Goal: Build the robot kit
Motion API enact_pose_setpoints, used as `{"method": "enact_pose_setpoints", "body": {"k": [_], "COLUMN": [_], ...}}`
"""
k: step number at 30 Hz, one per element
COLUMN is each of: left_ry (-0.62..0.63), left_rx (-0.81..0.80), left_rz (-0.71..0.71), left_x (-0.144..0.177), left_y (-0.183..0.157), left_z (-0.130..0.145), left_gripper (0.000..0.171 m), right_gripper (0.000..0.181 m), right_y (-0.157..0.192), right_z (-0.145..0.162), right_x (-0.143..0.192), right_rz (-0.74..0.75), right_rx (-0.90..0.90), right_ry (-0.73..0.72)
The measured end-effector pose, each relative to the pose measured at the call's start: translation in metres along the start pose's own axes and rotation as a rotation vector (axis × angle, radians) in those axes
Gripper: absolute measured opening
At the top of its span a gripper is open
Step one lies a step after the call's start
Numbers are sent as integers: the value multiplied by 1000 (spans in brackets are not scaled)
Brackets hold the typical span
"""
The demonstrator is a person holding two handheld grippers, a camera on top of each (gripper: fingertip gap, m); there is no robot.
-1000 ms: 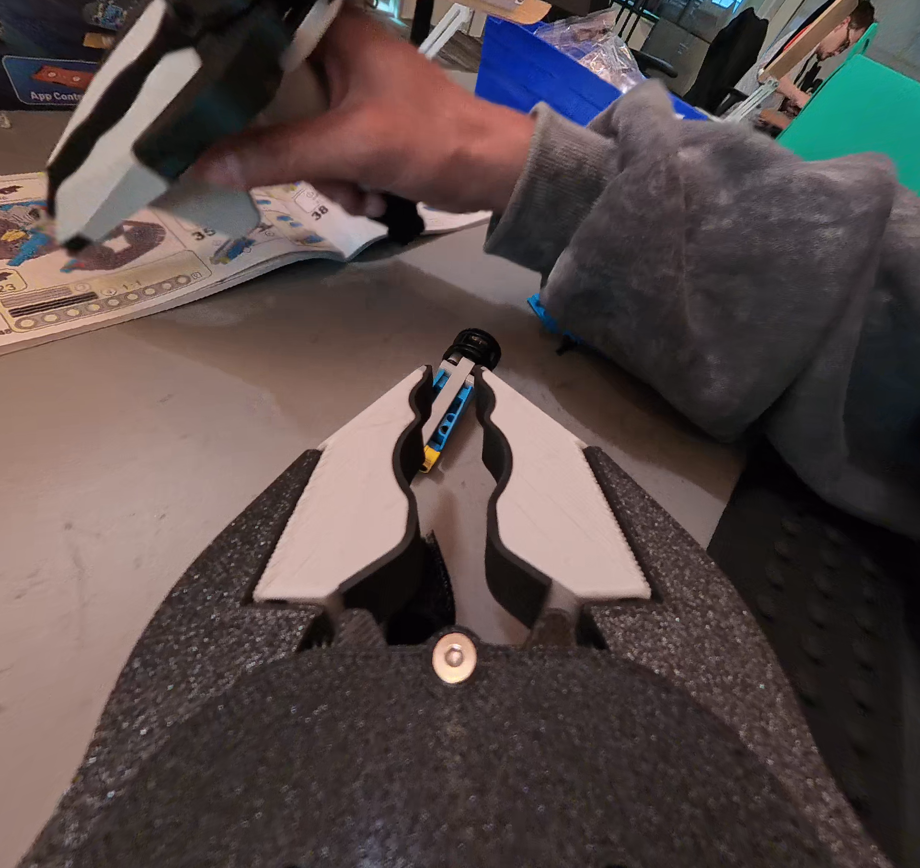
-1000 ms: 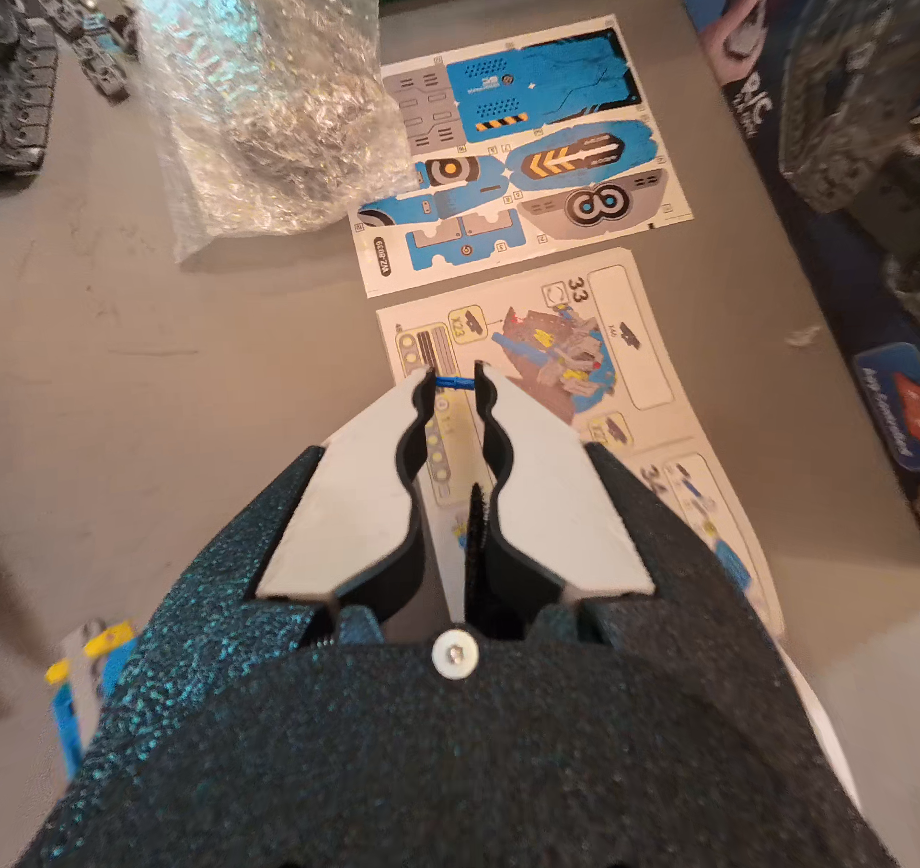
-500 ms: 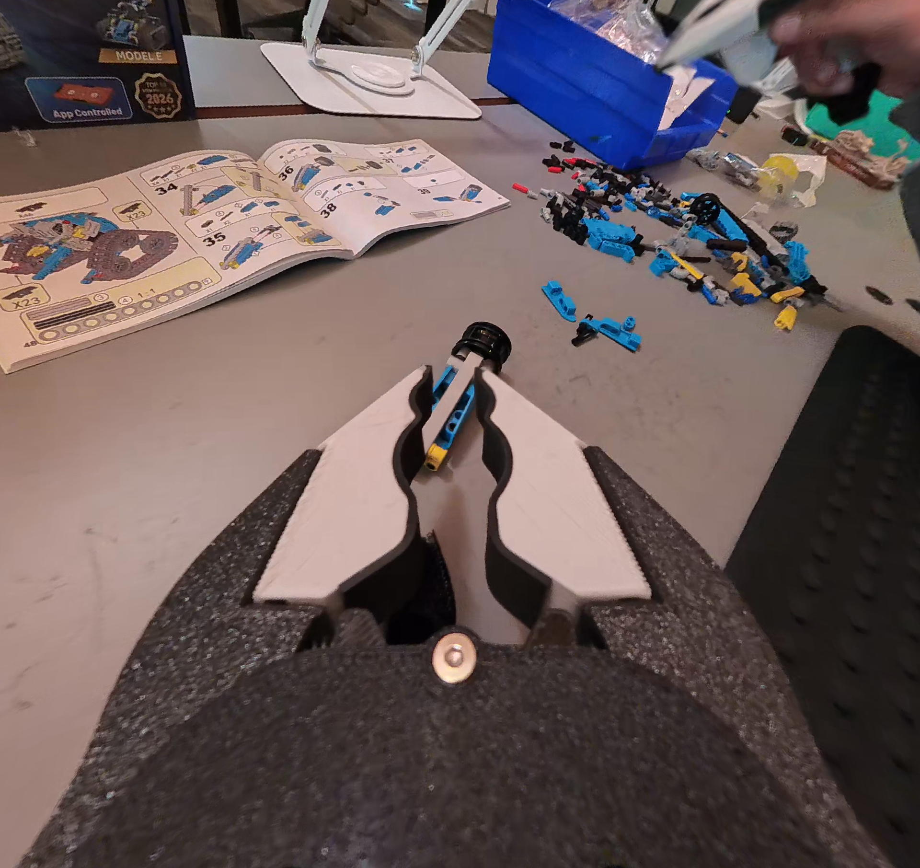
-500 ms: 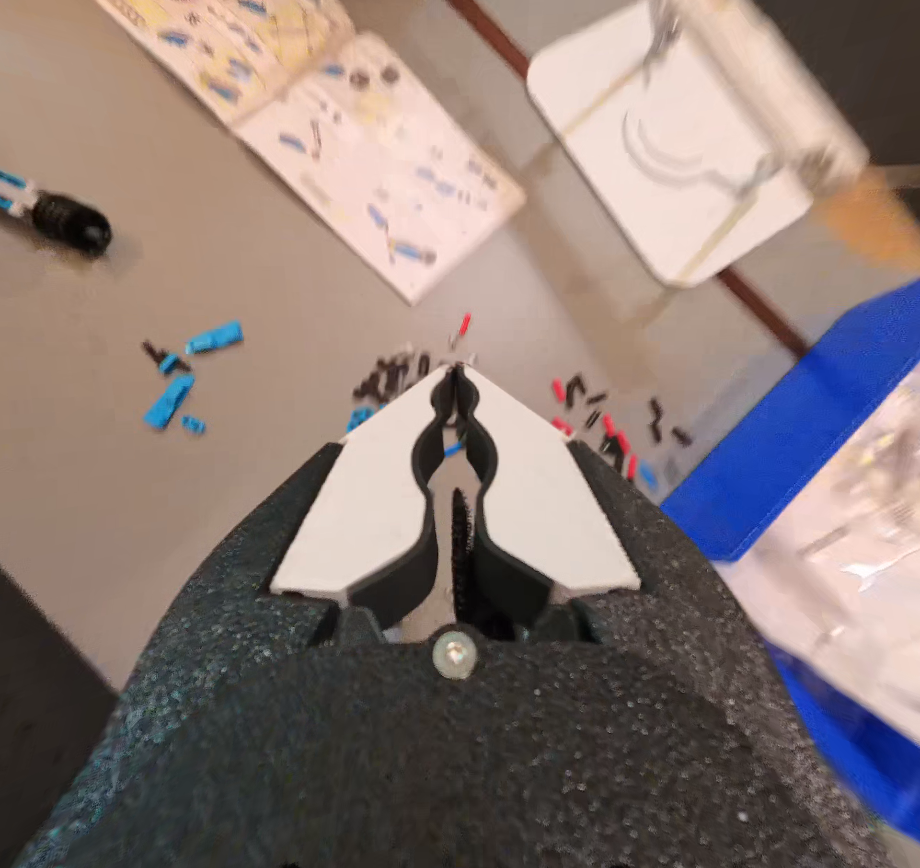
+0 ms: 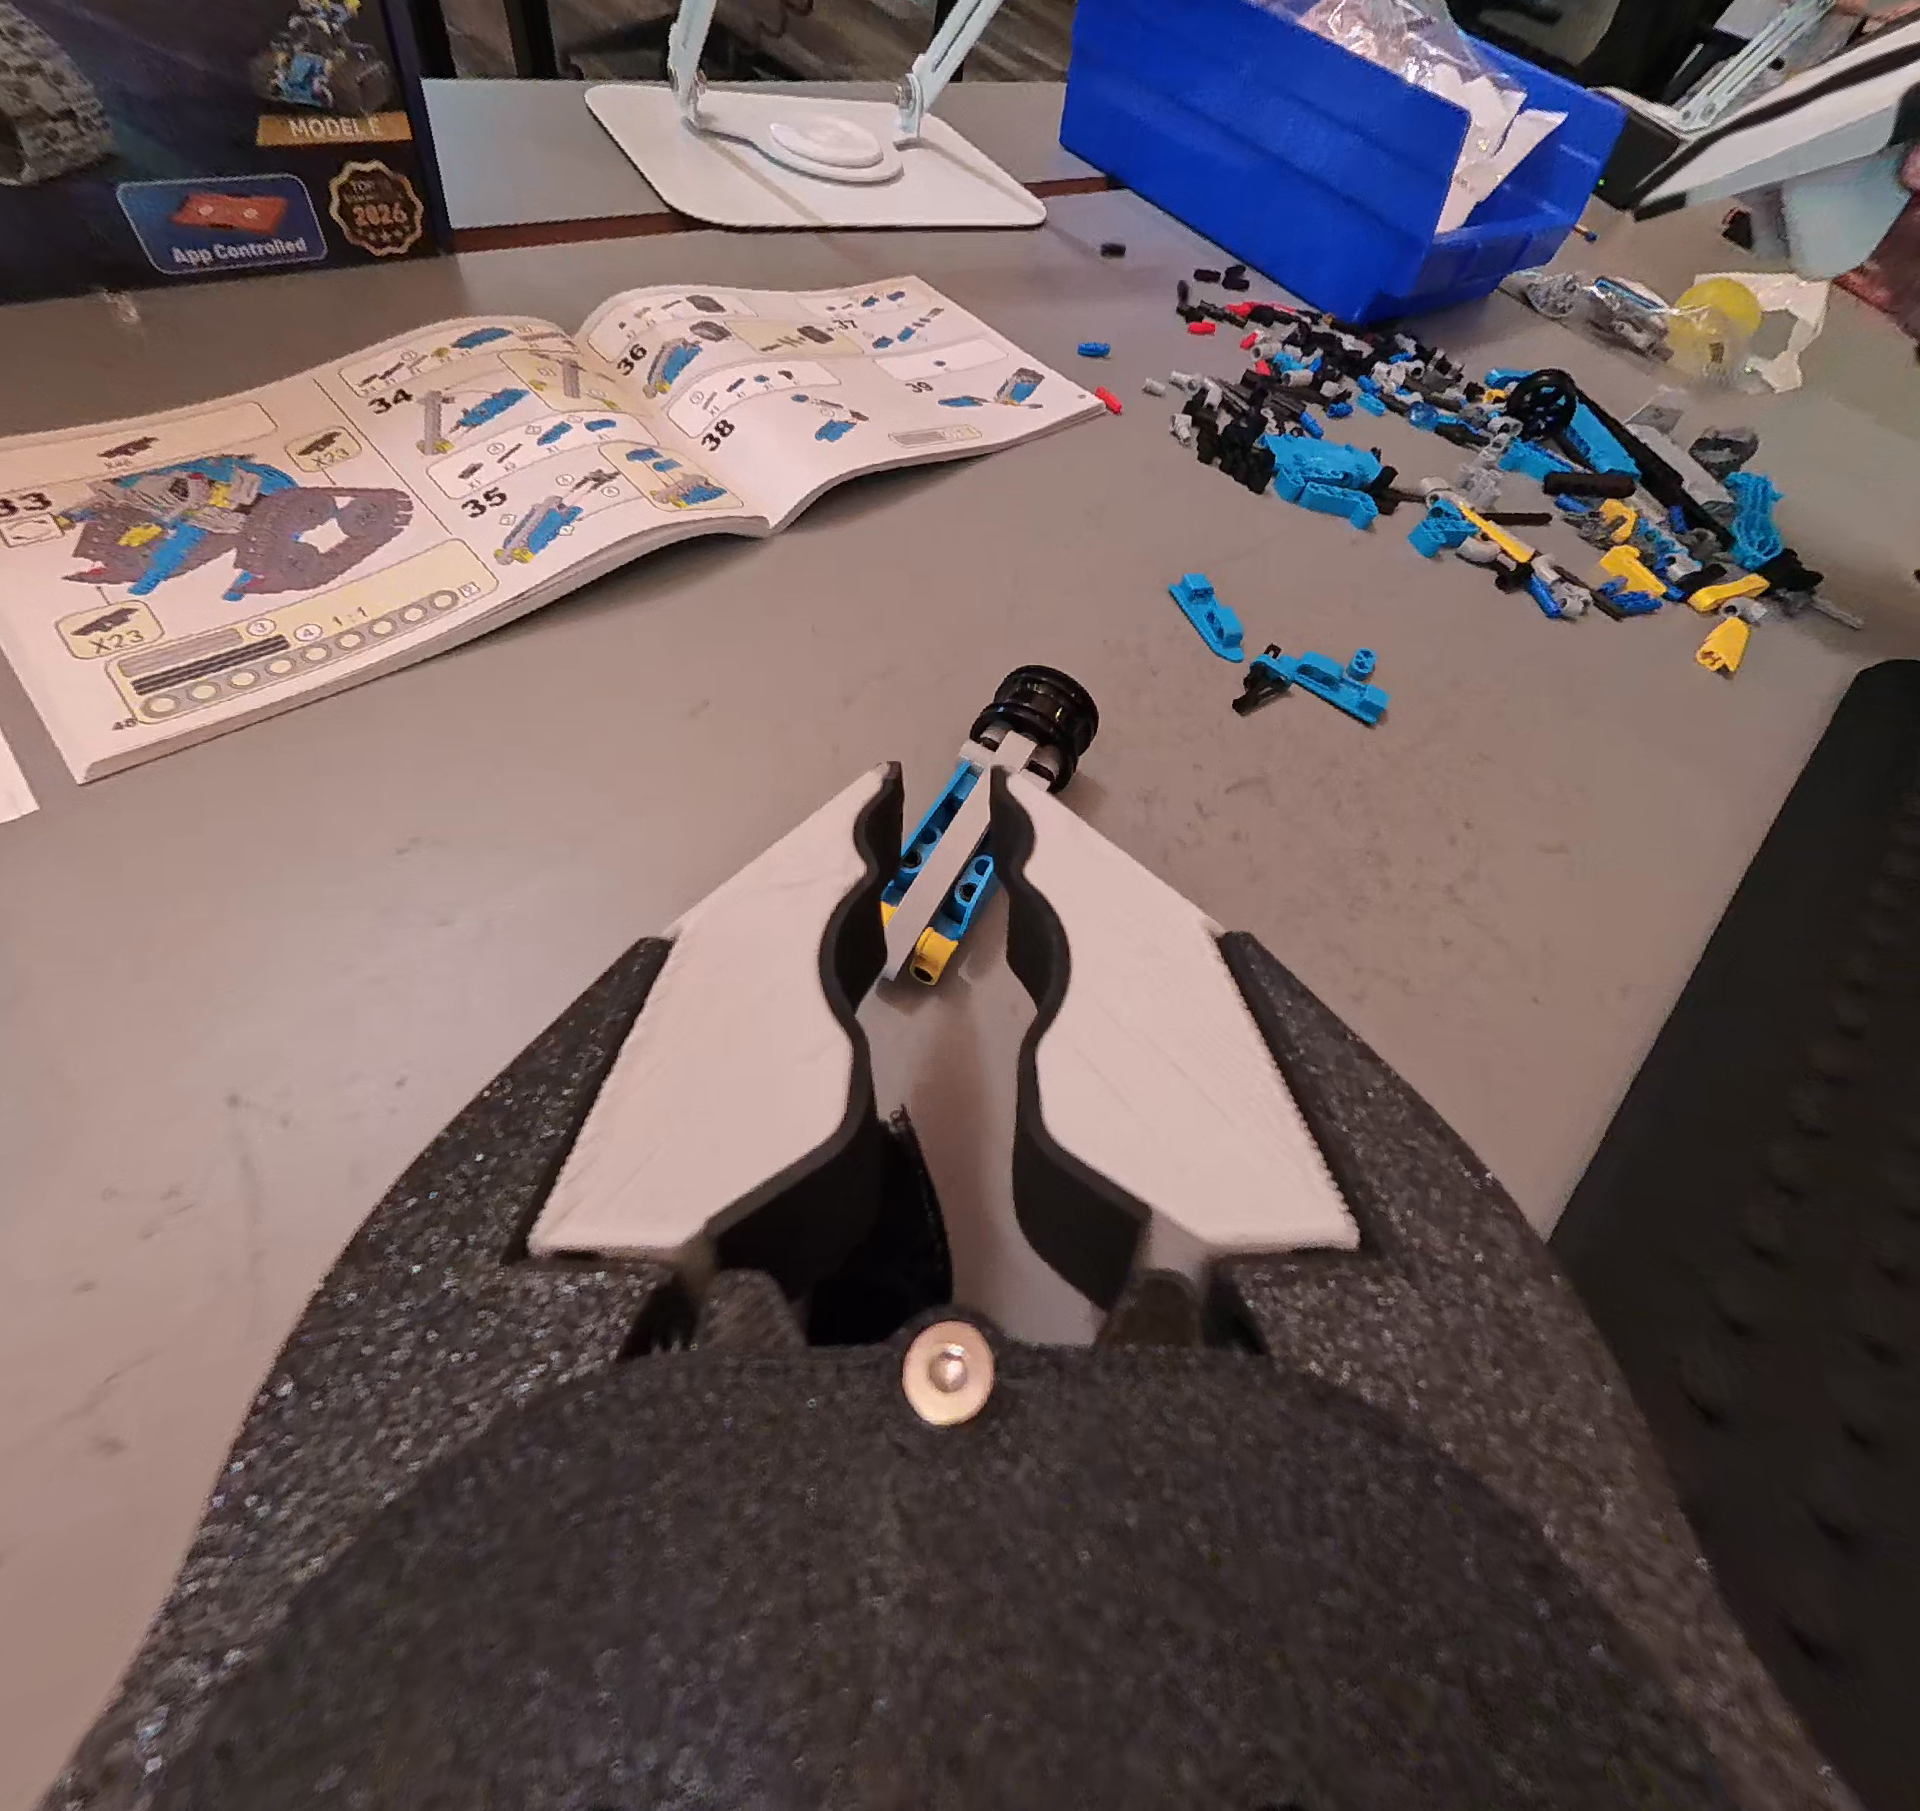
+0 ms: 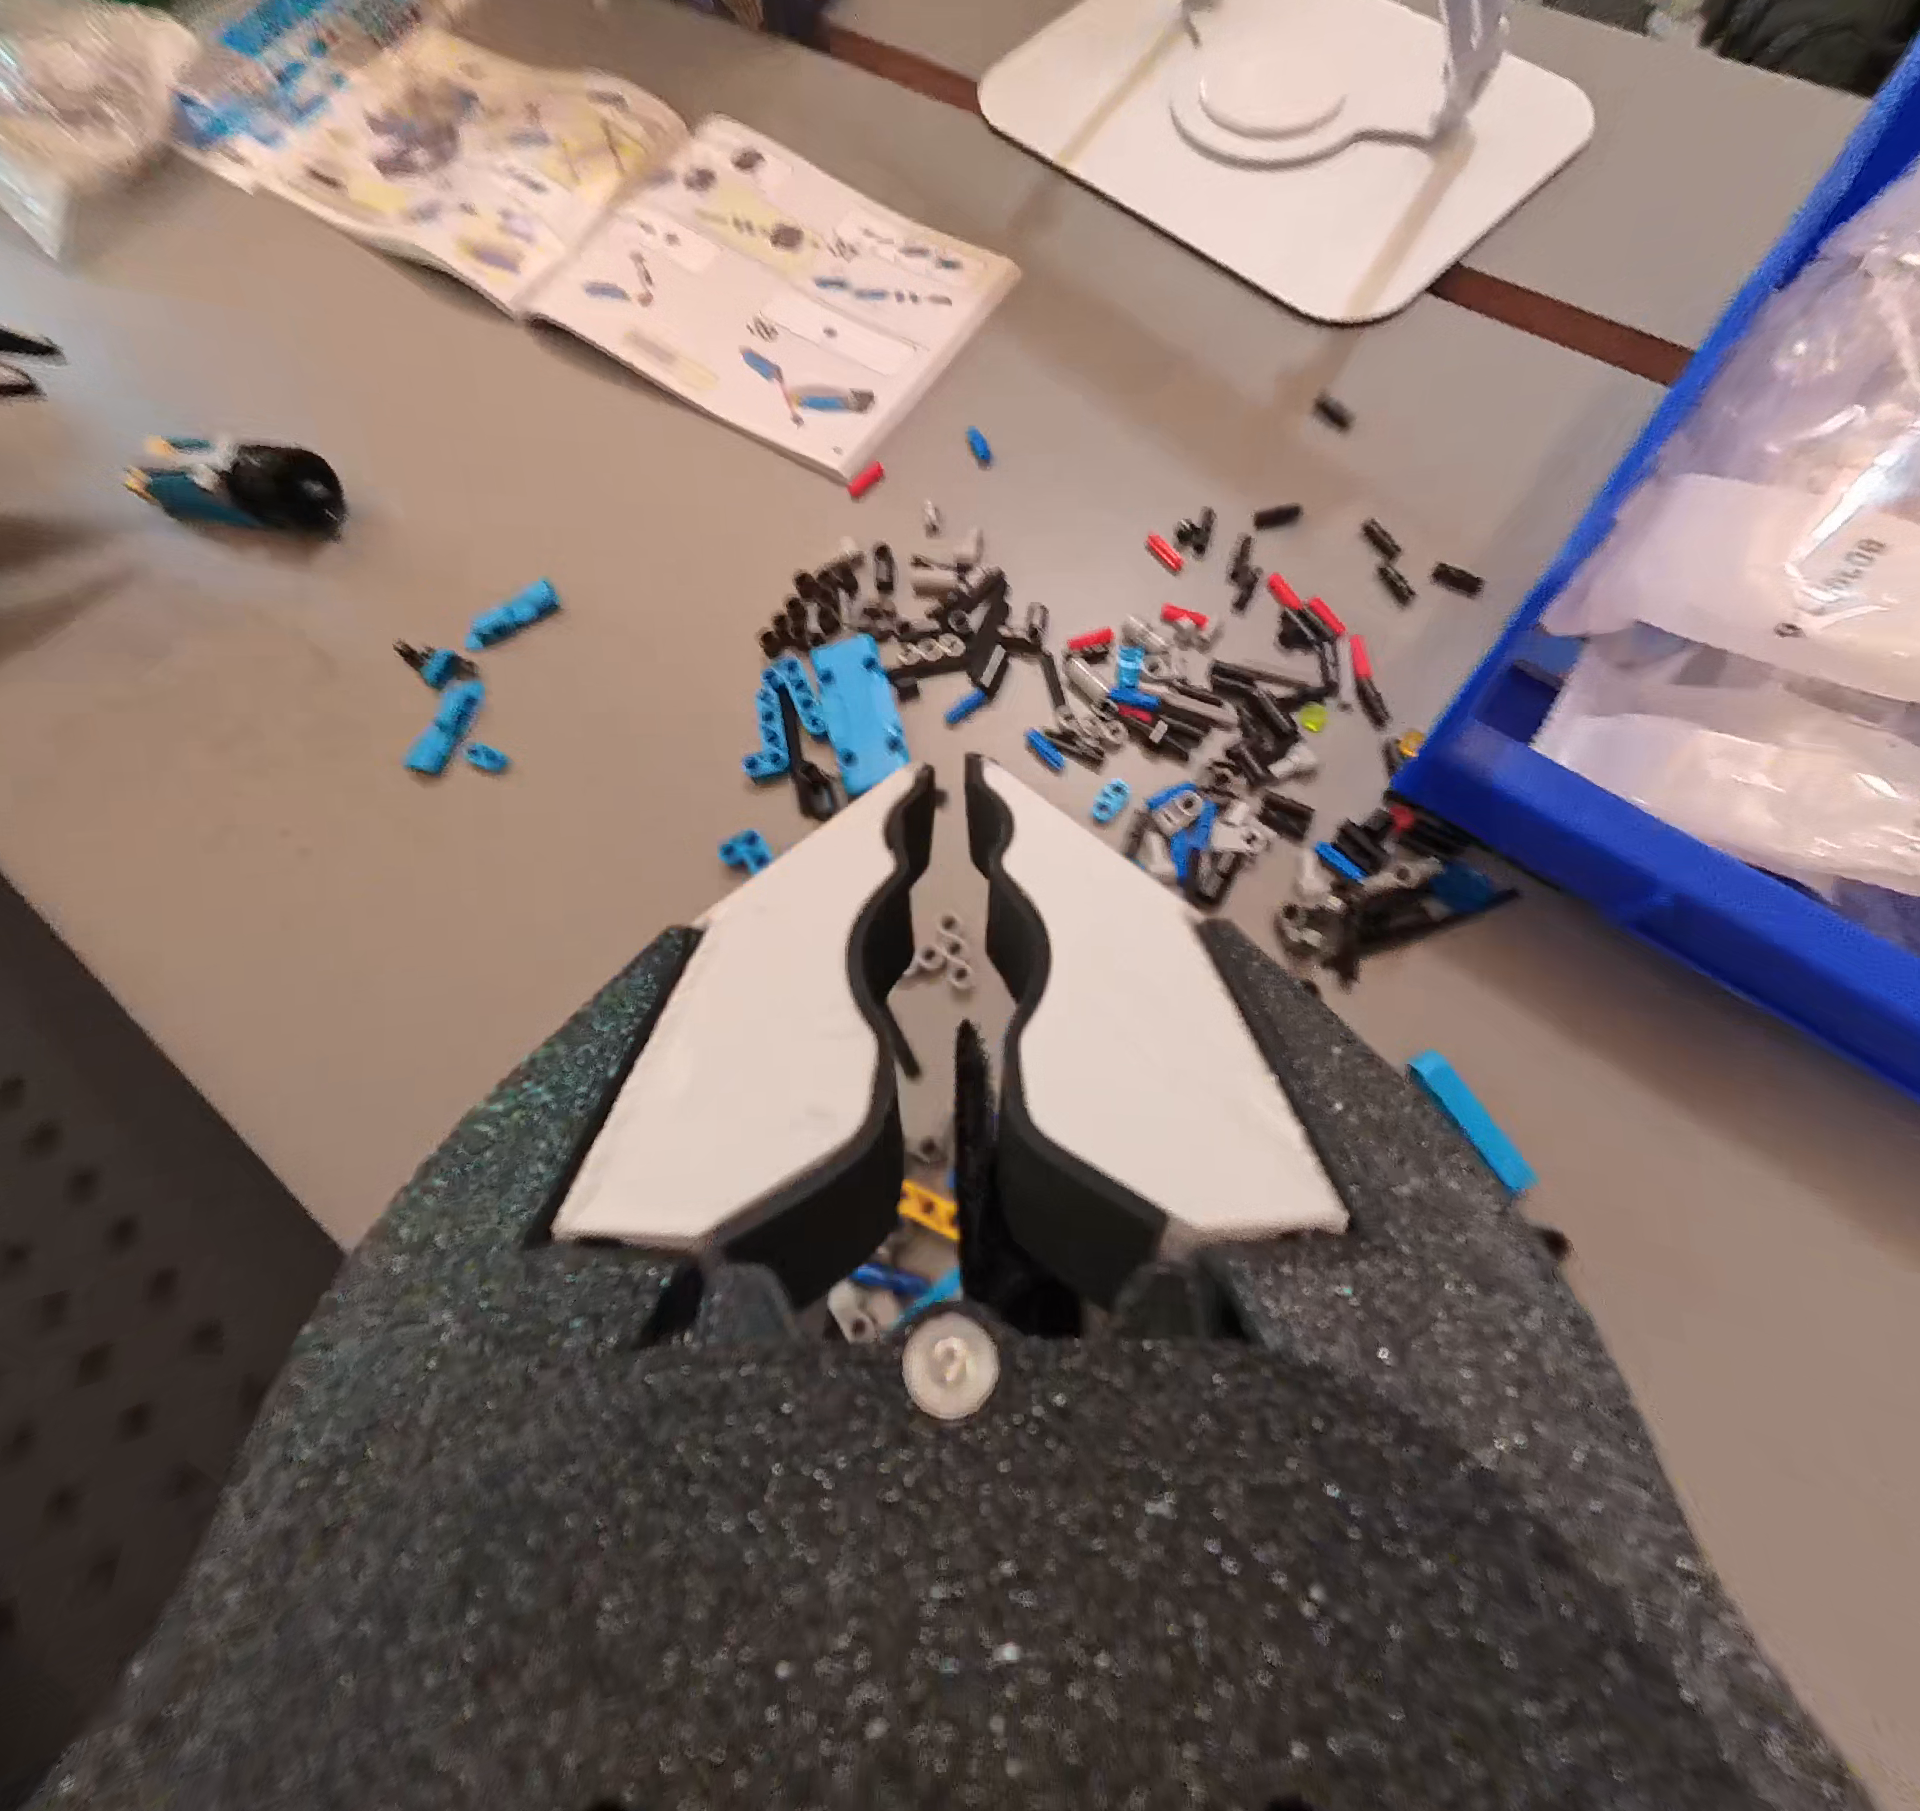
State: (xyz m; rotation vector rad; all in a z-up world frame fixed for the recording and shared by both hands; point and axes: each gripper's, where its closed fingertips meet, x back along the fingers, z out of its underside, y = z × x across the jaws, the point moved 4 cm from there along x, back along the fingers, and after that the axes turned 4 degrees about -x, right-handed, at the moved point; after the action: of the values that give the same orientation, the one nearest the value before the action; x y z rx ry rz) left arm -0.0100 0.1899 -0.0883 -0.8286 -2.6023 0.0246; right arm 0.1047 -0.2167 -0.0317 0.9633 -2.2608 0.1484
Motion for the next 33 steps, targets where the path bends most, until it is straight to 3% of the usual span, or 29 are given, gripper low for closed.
{"method": "enact_pose_setpoints", "body": {"k": [6,11,14,18,21,33], "left_ry": [-24,-5,-12,-11,-20,-8], "left_rx": [-5,-16,-17,-15,-14,-9], "left_rz": [22,39,38,49,53,67], "left_x": [4,2,2,3,4,2], "left_y": [-4,-7,-7,-8,-8,-9], "left_z": [-2,0,-1,0,-1,1], "left_gripper": [16,17,16,16,16,17], "right_gripper": [25,39,31,15,0,0], "right_y": [-4,-39,-76,-100,-102,-90], "right_z": [-12,-51,-67,-63,-66,-38], "right_x": [-36,-107,-148,-183,-190,-170], "right_rz": [28,127,250,260,224,156], "right_rx": [-45,-116,-116,-123,-164,-172], "right_ry": [42,150,275,434,392,520]}}
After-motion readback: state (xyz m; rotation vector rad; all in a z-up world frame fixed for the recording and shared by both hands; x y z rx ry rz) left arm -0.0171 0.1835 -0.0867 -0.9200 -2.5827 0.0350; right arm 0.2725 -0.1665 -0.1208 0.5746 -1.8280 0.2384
